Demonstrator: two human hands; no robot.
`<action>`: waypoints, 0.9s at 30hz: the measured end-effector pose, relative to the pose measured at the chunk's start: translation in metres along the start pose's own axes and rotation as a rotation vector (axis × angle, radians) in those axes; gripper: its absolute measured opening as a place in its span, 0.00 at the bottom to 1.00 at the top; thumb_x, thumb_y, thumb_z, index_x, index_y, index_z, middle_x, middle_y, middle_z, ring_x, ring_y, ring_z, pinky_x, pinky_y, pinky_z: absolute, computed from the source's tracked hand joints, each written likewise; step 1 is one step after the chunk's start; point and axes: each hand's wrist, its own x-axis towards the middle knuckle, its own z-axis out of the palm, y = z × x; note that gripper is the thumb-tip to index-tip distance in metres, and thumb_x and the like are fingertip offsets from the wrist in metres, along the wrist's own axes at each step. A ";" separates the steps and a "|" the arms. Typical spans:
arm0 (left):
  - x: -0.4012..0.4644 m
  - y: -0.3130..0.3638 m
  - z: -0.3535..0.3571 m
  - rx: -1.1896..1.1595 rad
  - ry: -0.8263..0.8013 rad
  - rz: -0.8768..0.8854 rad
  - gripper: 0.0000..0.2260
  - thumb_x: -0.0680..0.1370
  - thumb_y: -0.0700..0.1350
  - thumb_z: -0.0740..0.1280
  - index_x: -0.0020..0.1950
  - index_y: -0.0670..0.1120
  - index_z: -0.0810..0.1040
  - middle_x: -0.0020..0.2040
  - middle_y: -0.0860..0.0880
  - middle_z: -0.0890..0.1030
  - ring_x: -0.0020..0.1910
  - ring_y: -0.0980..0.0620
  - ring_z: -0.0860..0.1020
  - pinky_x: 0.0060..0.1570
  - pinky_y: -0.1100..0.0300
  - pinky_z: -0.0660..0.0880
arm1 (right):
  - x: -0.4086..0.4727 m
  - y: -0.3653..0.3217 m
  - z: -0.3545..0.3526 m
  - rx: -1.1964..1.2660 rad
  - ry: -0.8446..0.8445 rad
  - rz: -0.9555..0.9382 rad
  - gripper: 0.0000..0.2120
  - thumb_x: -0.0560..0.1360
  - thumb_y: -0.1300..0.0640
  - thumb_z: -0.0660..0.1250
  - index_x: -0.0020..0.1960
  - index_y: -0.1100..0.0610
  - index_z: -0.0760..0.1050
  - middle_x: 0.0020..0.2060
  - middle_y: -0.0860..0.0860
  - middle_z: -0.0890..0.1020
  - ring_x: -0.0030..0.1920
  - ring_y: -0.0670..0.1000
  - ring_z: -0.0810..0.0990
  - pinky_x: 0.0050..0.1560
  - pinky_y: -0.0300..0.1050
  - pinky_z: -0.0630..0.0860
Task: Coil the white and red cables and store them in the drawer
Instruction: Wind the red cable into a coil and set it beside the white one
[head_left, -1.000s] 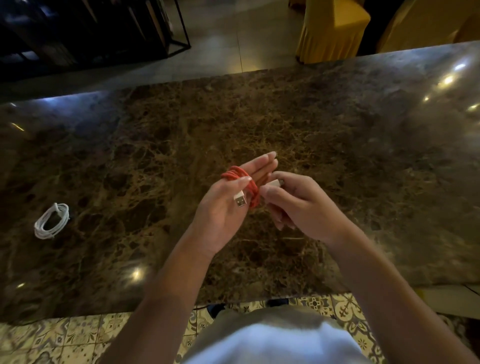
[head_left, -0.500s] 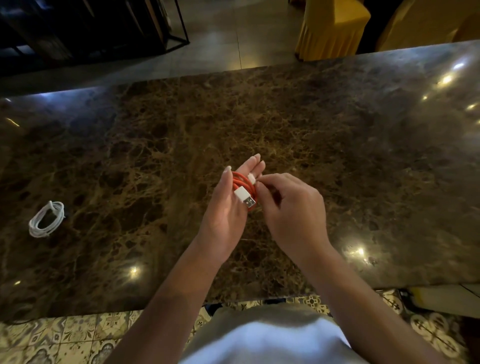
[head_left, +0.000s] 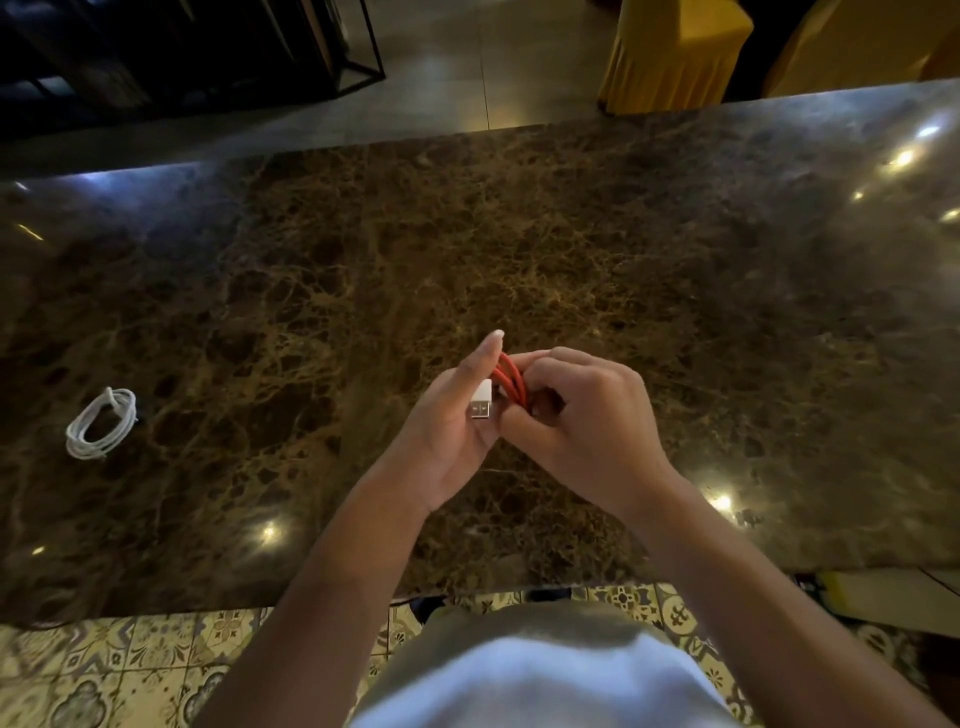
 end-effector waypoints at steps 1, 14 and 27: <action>0.001 0.003 0.000 0.003 0.001 0.014 0.23 0.86 0.54 0.56 0.59 0.40 0.85 0.53 0.45 0.86 0.54 0.52 0.84 0.52 0.63 0.81 | -0.002 0.000 0.002 0.045 -0.001 0.031 0.09 0.72 0.48 0.71 0.41 0.54 0.85 0.48 0.44 0.87 0.42 0.43 0.84 0.42 0.47 0.82; 0.003 -0.010 -0.002 0.228 -0.080 0.299 0.16 0.83 0.36 0.60 0.71 0.35 0.75 0.78 0.46 0.72 0.78 0.49 0.69 0.74 0.50 0.71 | -0.007 0.021 -0.005 0.870 -0.317 0.443 0.07 0.76 0.60 0.74 0.51 0.63 0.85 0.28 0.51 0.78 0.24 0.46 0.72 0.25 0.36 0.70; -0.029 -0.005 -0.014 -0.525 -0.466 0.137 0.08 0.75 0.38 0.65 0.39 0.37 0.81 0.31 0.44 0.68 0.32 0.44 0.79 0.35 0.58 0.77 | 0.032 0.027 0.025 0.967 -0.447 0.541 0.20 0.82 0.49 0.63 0.60 0.65 0.80 0.50 0.60 0.84 0.51 0.58 0.81 0.54 0.51 0.78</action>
